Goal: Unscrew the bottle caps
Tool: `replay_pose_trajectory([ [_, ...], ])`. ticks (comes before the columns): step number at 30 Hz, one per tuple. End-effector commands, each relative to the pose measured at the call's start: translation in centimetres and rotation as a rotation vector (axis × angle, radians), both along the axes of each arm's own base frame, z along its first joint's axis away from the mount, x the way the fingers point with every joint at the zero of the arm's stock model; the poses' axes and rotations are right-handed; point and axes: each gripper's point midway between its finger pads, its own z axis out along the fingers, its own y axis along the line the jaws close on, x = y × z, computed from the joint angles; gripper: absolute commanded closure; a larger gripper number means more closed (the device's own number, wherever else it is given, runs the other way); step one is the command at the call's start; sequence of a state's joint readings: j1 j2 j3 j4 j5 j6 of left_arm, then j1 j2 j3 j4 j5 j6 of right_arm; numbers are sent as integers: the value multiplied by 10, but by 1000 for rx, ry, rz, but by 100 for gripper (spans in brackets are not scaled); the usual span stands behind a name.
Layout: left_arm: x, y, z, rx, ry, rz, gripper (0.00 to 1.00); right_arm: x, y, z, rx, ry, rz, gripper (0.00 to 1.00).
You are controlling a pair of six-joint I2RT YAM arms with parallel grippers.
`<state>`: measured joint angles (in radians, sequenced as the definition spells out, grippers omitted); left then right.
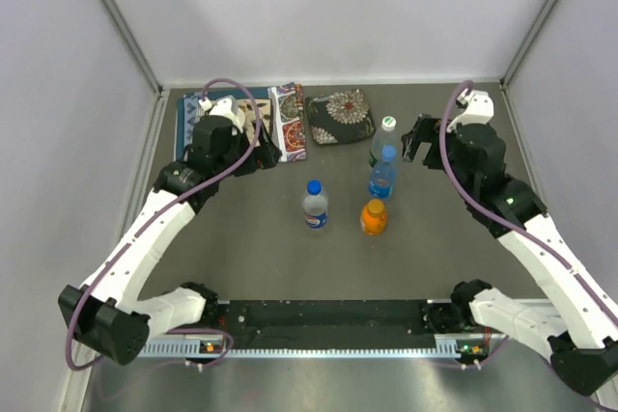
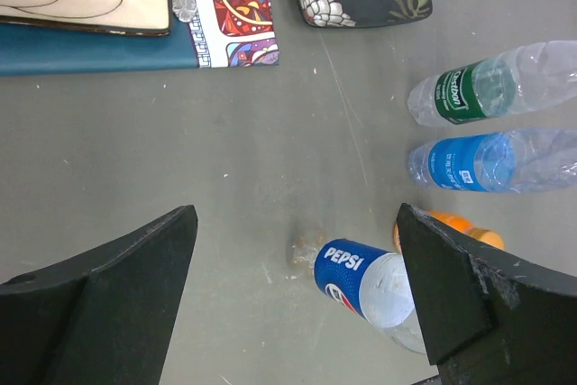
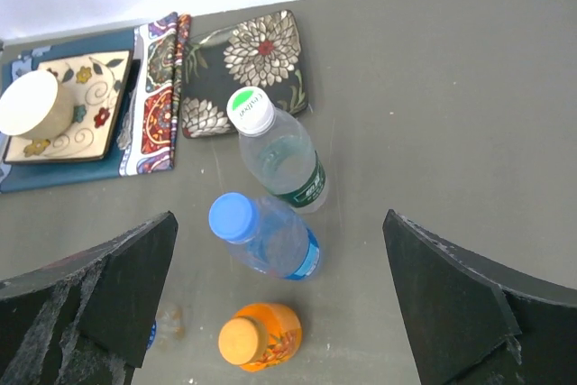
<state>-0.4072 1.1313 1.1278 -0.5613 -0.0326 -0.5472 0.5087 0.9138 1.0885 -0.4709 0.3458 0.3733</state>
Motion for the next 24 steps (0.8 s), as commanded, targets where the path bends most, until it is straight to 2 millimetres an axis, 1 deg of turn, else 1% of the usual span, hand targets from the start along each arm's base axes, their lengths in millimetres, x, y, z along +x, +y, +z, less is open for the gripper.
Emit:
replay_pose_trajectory([
  [1, 2, 1, 24, -33, -99, 4, 2, 9, 13, 27, 11, -58, 43, 1],
  [2, 0, 3, 28, -38, -111, 7, 2, 17, 17, 21, -10, -37, 42, 1],
  [3, 0, 3, 28, -37, -116, 6, 2, 21, 19, 30, -10, -49, 45, 2],
  [4, -1, 3, 26, -33, -116, 0, 2, 26, 22, 30, -19, -42, 46, 3],
  [5, -3, 3, 28, -35, -125, -4, 2, 35, 25, 23, -44, -21, 44, 3],
  [6, -4, 4, 28, -33, -126, -6, 2, 41, 27, 32, -46, -31, 39, 4],
  [8, -6, 4, 27, -27, -123, -13, 2, 51, 28, 33, -73, -28, 27, 5],
  [9, -8, 5, 24, -19, -113, -14, 2, 60, 32, 31, -88, -18, 25, 5],
  [12, -9, 9, 17, 4, -97, -4, 4, 75, 37, 25, -123, 11, 14, 8],
  [14, -12, 11, 12, 13, -88, -8, 5, 82, 42, 20, -133, 26, 21, 10],
  [15, -13, 10, 11, 12, -87, -14, 6, 85, 44, 21, -133, 29, 22, 11],
  [16, -14, 9, 9, 10, -86, -18, 6, 90, 47, 12, -145, 53, 21, 12],
  [18, -16, 8, 10, 1, -94, -29, 7, 95, 49, 7, -155, 65, 24, 13],
  [19, -17, 9, 8, 4, -96, -33, 8, 98, 52, -1, -165, 80, 27, 14],
  [20, -18, 9, 12, -2, -113, -34, 8, 100, 52, -4, -170, 89, 26, 15],
  [24, -21, 10, 10, -1, -128, -40, 10, 107, 56, -18, -180, 117, 24, 17],
])
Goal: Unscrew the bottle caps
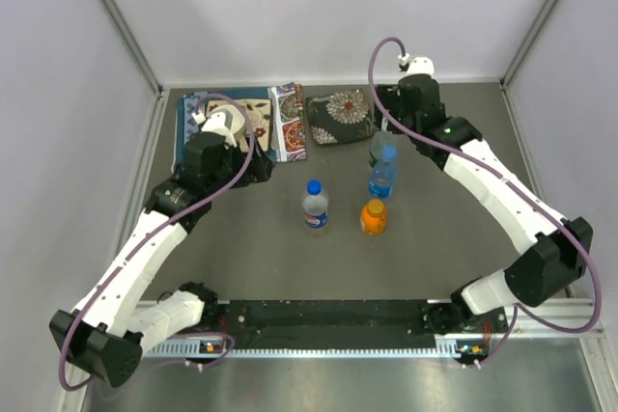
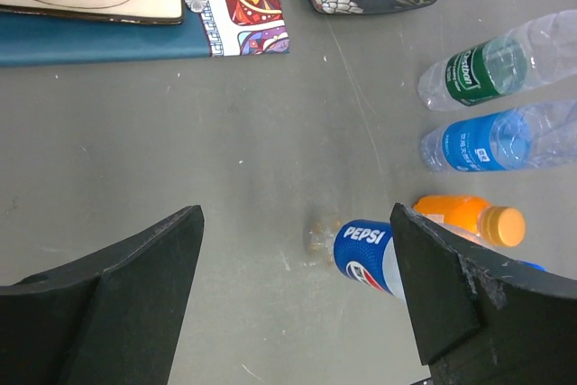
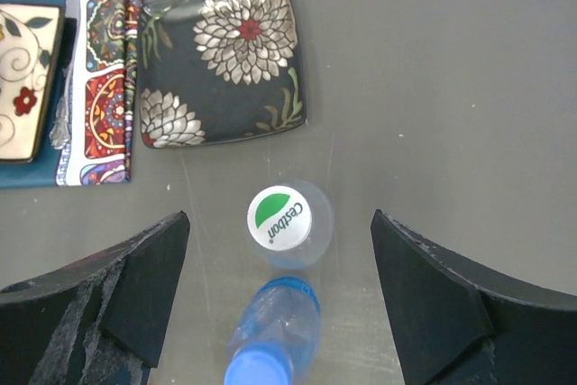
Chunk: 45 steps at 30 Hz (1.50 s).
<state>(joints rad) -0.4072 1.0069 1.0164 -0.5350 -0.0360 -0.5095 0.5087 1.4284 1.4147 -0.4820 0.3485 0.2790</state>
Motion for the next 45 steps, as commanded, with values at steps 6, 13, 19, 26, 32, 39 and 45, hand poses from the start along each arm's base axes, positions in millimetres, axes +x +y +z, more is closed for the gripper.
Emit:
replay_pose_trajectory([
  [6, -3, -2, 13, -15, -82, -41, 12, 20, 11, 0, -7, -8, -18, 22],
  [13, -4, -1, 12, -9, -86, -47, 13, 24, 15, -16, -12, 24, -21, 32],
  [19, -5, -1, 9, -8, -80, -46, 13, 23, 12, -28, -28, 48, -36, 36],
  [26, -9, -7, 5, -28, -64, -77, 14, 23, 11, -43, -41, 77, -43, 40],
  [32, -11, -7, 2, -30, -58, -78, 14, 22, 10, -51, -52, 92, -46, 45],
  [39, -11, -7, 0, -32, -54, -78, 14, 21, 8, -48, -51, 83, -55, 53],
  [45, -11, -7, 7, -39, -76, -75, 14, 18, 6, -25, -27, 37, -55, 64],
])
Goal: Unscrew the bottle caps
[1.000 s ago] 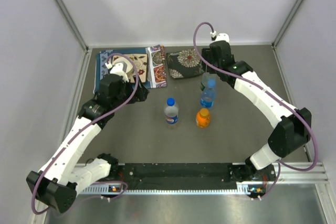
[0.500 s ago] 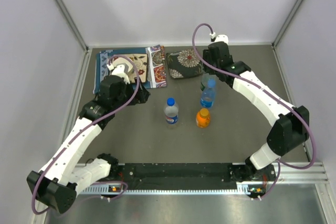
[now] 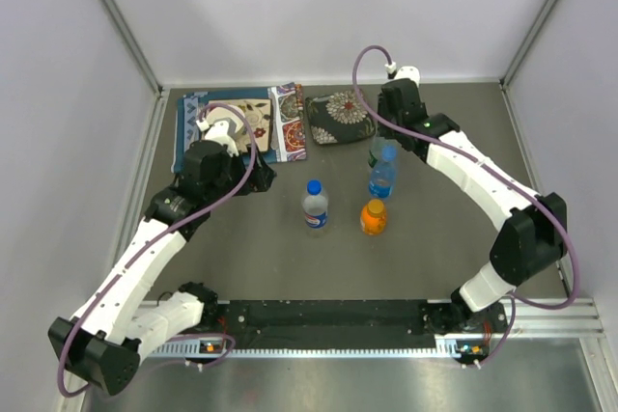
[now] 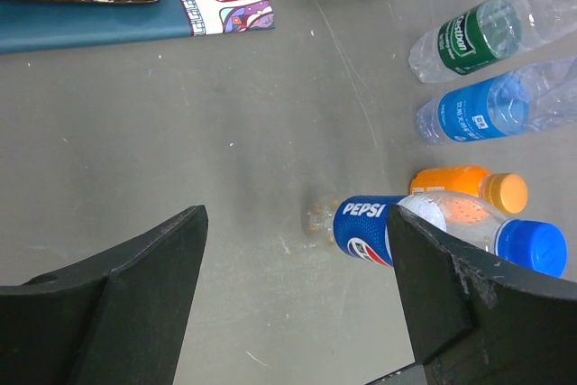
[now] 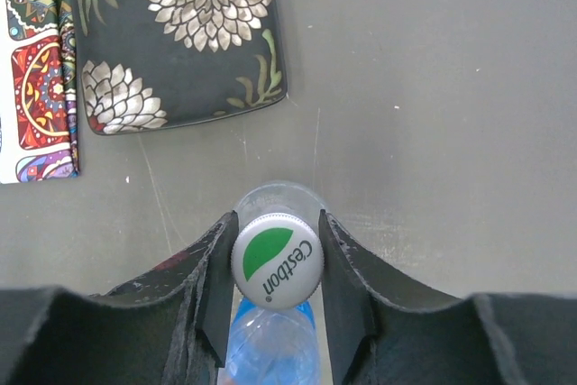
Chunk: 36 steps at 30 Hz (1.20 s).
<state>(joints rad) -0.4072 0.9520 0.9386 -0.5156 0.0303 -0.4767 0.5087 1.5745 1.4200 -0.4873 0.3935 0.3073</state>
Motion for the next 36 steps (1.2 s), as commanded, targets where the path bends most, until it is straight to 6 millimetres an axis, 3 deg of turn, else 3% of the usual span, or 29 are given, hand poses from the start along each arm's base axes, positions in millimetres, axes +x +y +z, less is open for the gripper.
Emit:
replay_pose_trajectory([
  [1, 4, -2, 21, -39, -78, -1, 14, -2, 2, 35, 42, -87, 0, 65],
  [7, 8, 2, 33, -38, -109, 23, 14, -11, -3, 69, 86, -147, -5, 70],
  [12, 16, 6, 65, -61, -207, 58, 14, -34, -1, 146, 220, -286, 52, 76],
  [14, 19, 3, 91, -100, -304, 47, 12, -46, 6, 170, 289, -306, 102, 100],
  [17, 24, 2, 128, -114, -386, 44, 7, -67, 16, 188, 417, -271, 195, 100],
  [18, 22, 0, 150, -130, -428, 24, 7, -73, 18, 190, 464, -250, 218, 100],
  [20, 23, -11, 164, -146, -436, -31, 6, -89, 33, 199, 613, -183, 341, 100],
  [21, 16, -22, 186, -169, -475, -107, 6, -96, 38, 202, 654, -157, 379, 100],
  [22, 16, -29, 191, -176, -478, -149, 5, -107, 46, 205, 703, -121, 441, 100],
  [26, -4, -54, 237, -249, -579, -339, 2, -138, 50, 221, 735, -130, 555, 100],
  [30, -35, -86, 251, -331, -606, -611, 2, -160, 46, 226, 736, -156, 599, 100],
  [31, -50, -94, 250, -355, -590, -717, 1, -163, 46, 225, 740, -155, 608, 100],
  [36, -71, -111, 232, -436, -505, -914, 2, -183, 50, 230, 792, -165, 681, 100],
])
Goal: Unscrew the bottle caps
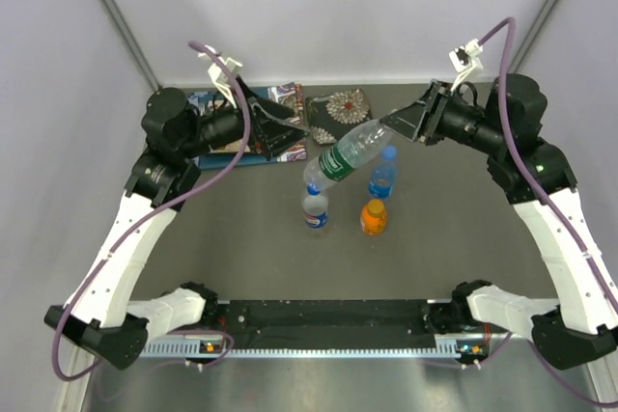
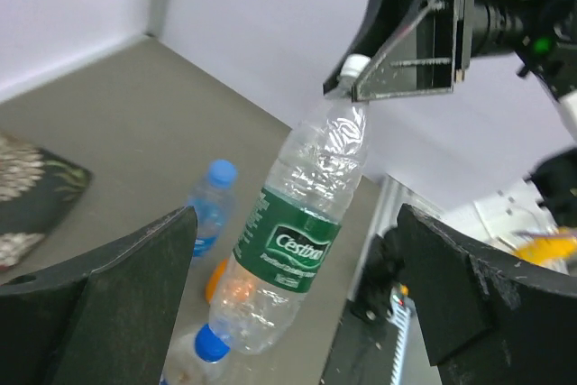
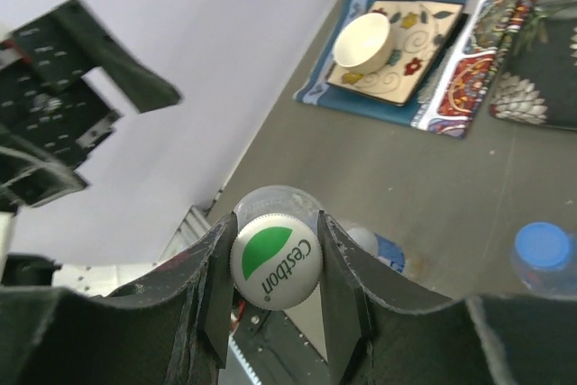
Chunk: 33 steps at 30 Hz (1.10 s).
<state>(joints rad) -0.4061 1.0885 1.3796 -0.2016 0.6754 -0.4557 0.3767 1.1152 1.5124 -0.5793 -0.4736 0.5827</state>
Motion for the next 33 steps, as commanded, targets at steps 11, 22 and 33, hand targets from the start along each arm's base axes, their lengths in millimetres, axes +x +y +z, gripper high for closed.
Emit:
replay_pose_trajectory([
  [11, -46, -26, -13, -22, -119, -282, 2, -45, 24, 57, 184, -114, 250, 100],
  [22, -53, -47, -17, 29, -155, -343, 2, -41, 37, 59, 175, -118, 284, 100],
  [33, -49, -60, -37, 70, -120, -378, 2, -52, 47, 66, 179, -128, 351, 100],
])
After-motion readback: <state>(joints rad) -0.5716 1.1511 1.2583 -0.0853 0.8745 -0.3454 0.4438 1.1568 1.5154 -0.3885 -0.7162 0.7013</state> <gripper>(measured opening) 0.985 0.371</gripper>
